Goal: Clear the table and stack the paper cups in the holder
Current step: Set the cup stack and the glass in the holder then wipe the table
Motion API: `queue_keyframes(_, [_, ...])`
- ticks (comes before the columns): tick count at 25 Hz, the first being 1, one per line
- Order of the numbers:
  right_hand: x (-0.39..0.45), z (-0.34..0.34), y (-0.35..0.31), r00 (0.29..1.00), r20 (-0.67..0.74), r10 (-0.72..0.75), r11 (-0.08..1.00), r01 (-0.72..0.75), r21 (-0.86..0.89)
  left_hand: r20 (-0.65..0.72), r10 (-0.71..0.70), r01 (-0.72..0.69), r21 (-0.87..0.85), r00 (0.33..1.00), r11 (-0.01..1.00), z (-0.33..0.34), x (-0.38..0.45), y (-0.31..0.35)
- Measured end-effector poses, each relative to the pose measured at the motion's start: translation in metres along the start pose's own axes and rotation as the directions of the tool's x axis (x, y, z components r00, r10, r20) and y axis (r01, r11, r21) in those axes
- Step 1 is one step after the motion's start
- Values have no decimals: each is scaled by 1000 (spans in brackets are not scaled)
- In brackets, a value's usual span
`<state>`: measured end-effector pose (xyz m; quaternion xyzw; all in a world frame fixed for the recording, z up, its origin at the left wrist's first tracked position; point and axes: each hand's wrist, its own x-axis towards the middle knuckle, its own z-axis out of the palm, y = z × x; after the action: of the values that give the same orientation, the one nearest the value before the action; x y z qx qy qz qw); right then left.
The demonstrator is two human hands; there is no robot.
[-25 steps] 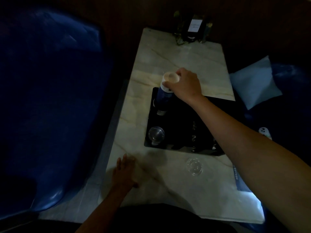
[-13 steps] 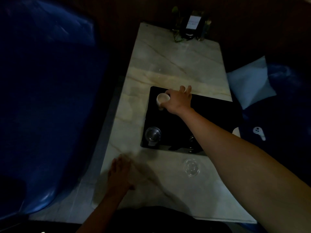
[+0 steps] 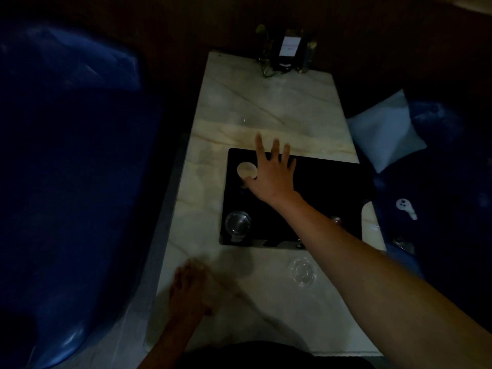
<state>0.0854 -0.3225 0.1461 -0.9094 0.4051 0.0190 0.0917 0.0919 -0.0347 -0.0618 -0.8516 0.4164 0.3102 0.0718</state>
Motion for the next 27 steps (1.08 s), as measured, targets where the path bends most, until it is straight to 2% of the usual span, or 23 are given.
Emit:
queue_keyframes(1, [-18,-3,3,989,-146,-36,998,44,53,-6,0,0,1,1000,1000,0,0,1])
queue_keyframes(3, [-62,2,13,913,-402,-74,967,164,194,-44,11,-11,18,999,1000,0,0,2])
queue_keyframes(5, [-115,22,33,872,-489,-22,899,232,371,-73,40,-37,34,997,999,0,-1,1])
queue_keyframes(7, [-170,51,55,912,-406,62,851,164,500,-55,47,-45,35,997,998,-1,-3,1])
queue_keyframes(9, [-219,80,71,945,-295,141,857,33,515,-32,25,-24,13,999,1000,-3,-3,2])
queue_keyframes(13, [-274,139,109,981,-139,139,962,-100,256,9,8,-7,-57,1000,998,-6,-3,2])
queue_keyframes(16, [-268,157,144,985,-29,170,975,-165,148,-17,-33,30,-168,999,985,-4,-3,4])
queue_keyframes(19, [-235,166,173,990,20,142,980,-144,138,-34,-29,24,-152,999,988,4,-2,1])
queue_keyframes(23, [-198,186,187,986,104,133,987,-141,71,-126,-1,-18,-151,992,988,10,-1,-2])
queue_keyframes(27, [-192,218,188,977,204,66,998,-67,1,-50,-74,63,-188,996,980,7,1,-2])
